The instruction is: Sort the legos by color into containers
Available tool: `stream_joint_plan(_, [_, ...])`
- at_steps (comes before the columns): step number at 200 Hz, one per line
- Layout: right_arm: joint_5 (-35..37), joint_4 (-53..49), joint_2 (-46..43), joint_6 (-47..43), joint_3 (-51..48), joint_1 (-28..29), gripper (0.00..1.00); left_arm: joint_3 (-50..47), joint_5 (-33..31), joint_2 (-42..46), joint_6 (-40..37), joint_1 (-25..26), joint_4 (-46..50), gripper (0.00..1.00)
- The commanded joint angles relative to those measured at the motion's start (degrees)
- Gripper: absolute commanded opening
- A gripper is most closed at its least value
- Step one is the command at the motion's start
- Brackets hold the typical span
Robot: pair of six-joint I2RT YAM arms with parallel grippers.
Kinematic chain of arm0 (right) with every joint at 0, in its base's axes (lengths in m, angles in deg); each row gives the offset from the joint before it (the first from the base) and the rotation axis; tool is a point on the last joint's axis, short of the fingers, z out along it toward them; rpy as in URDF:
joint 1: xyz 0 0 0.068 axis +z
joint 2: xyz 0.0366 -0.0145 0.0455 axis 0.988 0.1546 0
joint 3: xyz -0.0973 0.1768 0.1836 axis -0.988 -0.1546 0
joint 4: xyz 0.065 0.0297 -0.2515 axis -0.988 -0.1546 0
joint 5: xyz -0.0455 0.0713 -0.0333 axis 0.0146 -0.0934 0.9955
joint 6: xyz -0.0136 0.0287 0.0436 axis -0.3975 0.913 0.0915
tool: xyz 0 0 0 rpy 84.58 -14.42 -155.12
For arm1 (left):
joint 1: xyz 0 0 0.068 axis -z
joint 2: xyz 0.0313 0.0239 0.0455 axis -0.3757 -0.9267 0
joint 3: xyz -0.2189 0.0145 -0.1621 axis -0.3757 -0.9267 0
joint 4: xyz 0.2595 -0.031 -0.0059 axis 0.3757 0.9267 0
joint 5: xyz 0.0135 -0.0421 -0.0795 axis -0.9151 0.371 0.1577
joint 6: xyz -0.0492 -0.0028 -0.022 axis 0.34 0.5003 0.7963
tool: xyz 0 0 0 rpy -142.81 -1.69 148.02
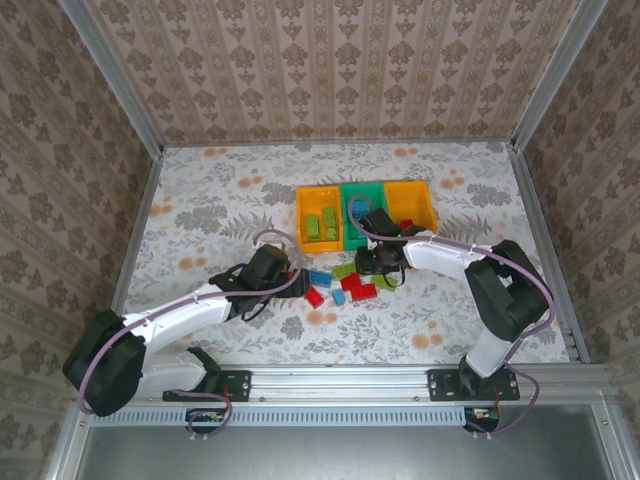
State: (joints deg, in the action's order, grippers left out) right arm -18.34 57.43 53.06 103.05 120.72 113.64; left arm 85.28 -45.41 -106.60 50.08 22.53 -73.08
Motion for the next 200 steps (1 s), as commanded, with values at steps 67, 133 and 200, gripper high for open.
stream_joint_plan(67, [-0.18,0.79,-7.63,1.96,9.72,0.25,0.23,0.32,-4.39,2.08,2.82,0.25,2.53,1.00])
stream_joint_plan(133, [-3.64,2.90,9.21,3.09,26.96,0.34,0.25,1.13,-7.29,1.83,5.30,-0.45,9.10,1.00])
stream_joint_plan(200, [-3.90,0.05,19.12,3.44,36.42,0.34,0.50,0.70,-4.31,1.10,4.69,-1.62,7.50,1.00])
